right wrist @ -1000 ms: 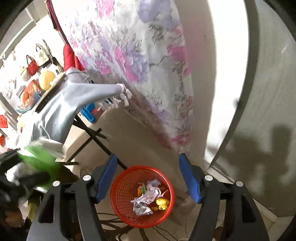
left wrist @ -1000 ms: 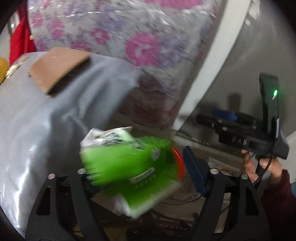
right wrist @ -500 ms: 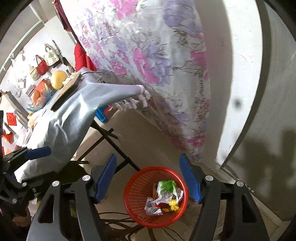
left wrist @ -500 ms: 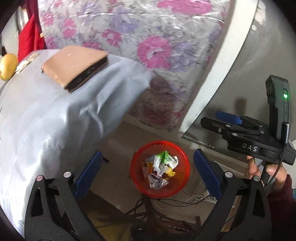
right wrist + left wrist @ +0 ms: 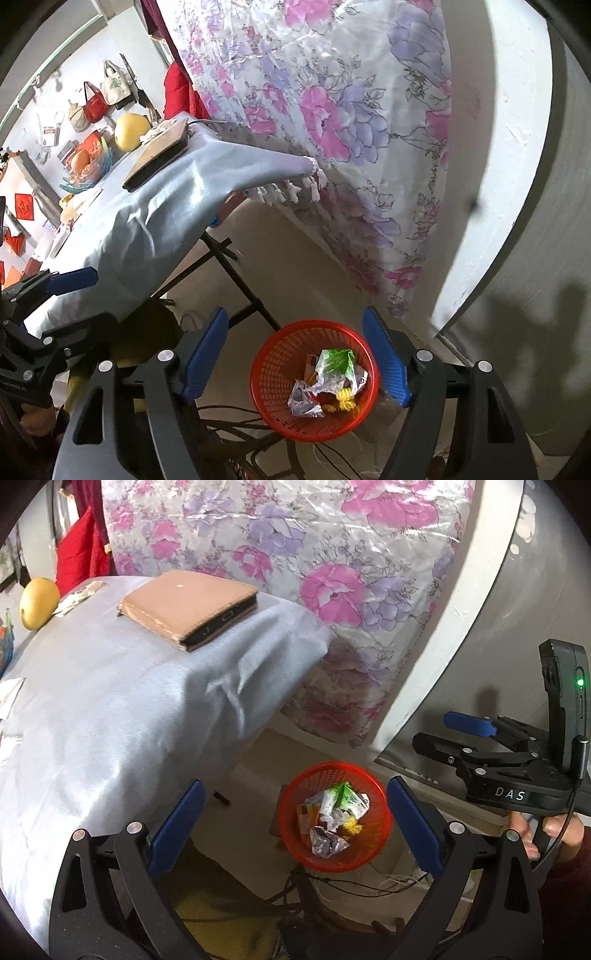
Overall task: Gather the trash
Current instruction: 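Move both open tools back over the table toward the medicine box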
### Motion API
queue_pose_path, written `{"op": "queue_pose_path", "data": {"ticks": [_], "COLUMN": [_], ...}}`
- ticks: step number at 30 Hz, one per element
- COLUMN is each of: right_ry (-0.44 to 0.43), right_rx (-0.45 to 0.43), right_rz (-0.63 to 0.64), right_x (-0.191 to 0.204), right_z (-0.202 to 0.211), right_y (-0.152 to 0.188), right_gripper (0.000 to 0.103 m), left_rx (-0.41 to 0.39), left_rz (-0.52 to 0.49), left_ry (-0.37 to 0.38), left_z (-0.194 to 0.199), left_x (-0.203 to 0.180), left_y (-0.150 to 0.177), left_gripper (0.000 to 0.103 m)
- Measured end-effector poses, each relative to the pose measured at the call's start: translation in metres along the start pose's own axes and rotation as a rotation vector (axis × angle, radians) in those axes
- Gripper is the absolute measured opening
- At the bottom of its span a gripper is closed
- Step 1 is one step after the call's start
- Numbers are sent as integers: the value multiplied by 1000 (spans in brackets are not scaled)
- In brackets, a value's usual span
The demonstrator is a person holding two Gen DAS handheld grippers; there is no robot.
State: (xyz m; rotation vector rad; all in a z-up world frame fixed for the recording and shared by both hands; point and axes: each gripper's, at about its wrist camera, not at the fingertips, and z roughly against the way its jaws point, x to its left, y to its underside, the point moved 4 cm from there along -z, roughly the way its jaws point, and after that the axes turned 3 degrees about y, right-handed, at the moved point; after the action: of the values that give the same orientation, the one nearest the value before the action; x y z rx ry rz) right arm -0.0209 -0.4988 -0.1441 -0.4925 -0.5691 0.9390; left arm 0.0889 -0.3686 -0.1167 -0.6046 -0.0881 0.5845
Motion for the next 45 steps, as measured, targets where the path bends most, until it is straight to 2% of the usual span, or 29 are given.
{"op": "queue_pose_path", "data": {"ticks": [11,26,36,45], "right_ry": [-1,-8,-40,-71], "right_rx": [-33,-89,-118,-126], "right_rz": [63,189,286,370], "right_x": [28,88,147,207], "right_z": [19,47,63,69], "right_y": [-9,-17,-15,-8], "right_gripper": [75,81,82,82], "left_rx": [-79,-185,-258,-315], "left_rz": [30,100,169,272], "left_ry": [-30,-56,-78,-87], "left_z": [33,83,119,150], "left_x": [16,49,79,123], "left_y": [4,19,38,67], "left_gripper": [95,96,96,96]}}
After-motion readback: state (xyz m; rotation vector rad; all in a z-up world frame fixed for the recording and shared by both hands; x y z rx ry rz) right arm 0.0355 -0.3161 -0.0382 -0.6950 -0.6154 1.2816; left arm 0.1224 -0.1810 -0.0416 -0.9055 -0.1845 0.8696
